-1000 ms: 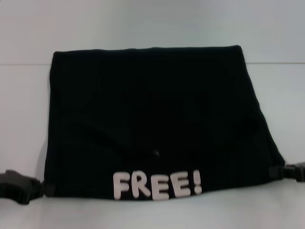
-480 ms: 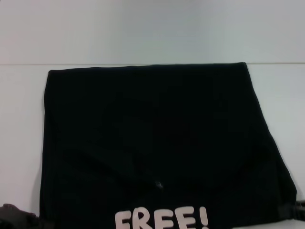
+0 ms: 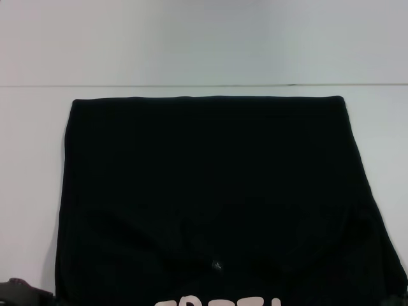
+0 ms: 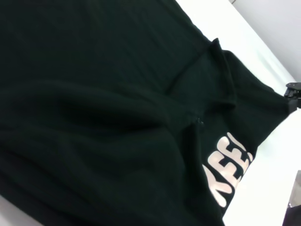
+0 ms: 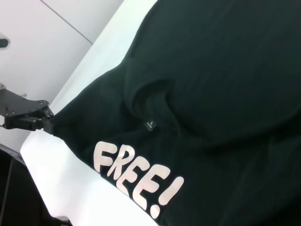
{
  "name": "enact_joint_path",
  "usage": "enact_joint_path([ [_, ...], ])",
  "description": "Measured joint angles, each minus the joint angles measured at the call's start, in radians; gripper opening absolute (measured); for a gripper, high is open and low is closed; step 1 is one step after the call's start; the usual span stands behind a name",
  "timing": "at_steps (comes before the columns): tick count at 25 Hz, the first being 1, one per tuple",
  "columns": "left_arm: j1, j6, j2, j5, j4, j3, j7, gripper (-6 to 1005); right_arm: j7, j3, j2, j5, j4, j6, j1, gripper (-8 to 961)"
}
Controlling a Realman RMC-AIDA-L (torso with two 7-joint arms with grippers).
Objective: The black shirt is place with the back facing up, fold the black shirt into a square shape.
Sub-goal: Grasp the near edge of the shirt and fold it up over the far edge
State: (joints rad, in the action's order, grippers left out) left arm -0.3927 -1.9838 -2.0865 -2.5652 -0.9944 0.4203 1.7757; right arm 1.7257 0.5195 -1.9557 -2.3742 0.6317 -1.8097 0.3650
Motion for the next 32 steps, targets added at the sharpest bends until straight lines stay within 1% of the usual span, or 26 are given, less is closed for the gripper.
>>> enact_joint_path([
  [2,-0.011,0.001,0.002,0.005,0.005,-0.003,0.003,31,0.000,-0.010,0.004,0.005,0.000,0.003,0.013,42],
  [4,-0.037,0.014,0.009,0.009,0.018,-0.022,0.011,31,0.000,-0.039,0.006,0.006,0.000,0.011,0.035,42],
  [6,-0.079,0.055,0.025,0.011,0.046,-0.054,0.023,31,-0.005,-0.086,0.008,0.007,0.000,0.023,0.066,42],
  [8,-0.133,0.130,0.052,0.016,0.093,-0.087,0.041,31,-0.014,-0.142,0.012,0.009,-0.001,0.049,0.103,42],
  [9,-0.133,0.130,0.052,0.016,0.093,-0.087,0.041,31,-0.016,-0.165,0.013,0.010,-0.002,0.064,0.121,42],
  [10,-0.187,0.223,0.079,0.026,0.150,-0.100,0.064,31,-0.017,-0.179,0.014,0.010,-0.003,0.077,0.136,42],
  [11,-0.202,0.248,0.085,0.027,0.164,-0.101,0.068,31,-0.019,-0.193,0.015,0.011,-0.005,0.098,0.153,42],
  [13,-0.251,0.351,0.102,0.032,0.209,-0.095,0.085,32,-0.020,-0.206,0.017,0.012,-0.011,0.142,0.190,42],
  [15,-0.290,0.435,0.109,0.029,0.237,-0.080,0.100,32,-0.013,-0.207,0.019,0.014,-0.022,0.200,0.222,43],
  [18,-0.342,0.572,0.113,0.025,0.264,-0.040,0.136,32,0.017,-0.206,0.025,0.027,-0.051,0.309,0.265,43],
  [21,-0.365,0.705,0.109,0.025,0.274,0.016,0.183,32,0.038,-0.204,0.028,0.033,-0.093,0.428,0.304,43],
  [22,-0.373,0.777,0.105,0.025,0.281,0.048,0.211,32,0.040,-0.203,0.029,0.034,-0.110,0.477,0.320,43],
  [27,-0.403,0.958,0.103,0.025,0.343,0.125,0.237,31,0.041,-0.187,0.030,0.032,-0.202,0.692,0.390,43],
  [29,-0.417,1.020,0.100,0.025,0.370,0.155,0.237,31,0.041,-0.167,0.026,0.033,-0.239,0.786,0.422,43],
  [32,-0.433,1.104,0.092,0.025,0.387,0.200,0.238,31,0.038,-0.146,0.010,0.034,-0.261,0.879,0.456,43],
])
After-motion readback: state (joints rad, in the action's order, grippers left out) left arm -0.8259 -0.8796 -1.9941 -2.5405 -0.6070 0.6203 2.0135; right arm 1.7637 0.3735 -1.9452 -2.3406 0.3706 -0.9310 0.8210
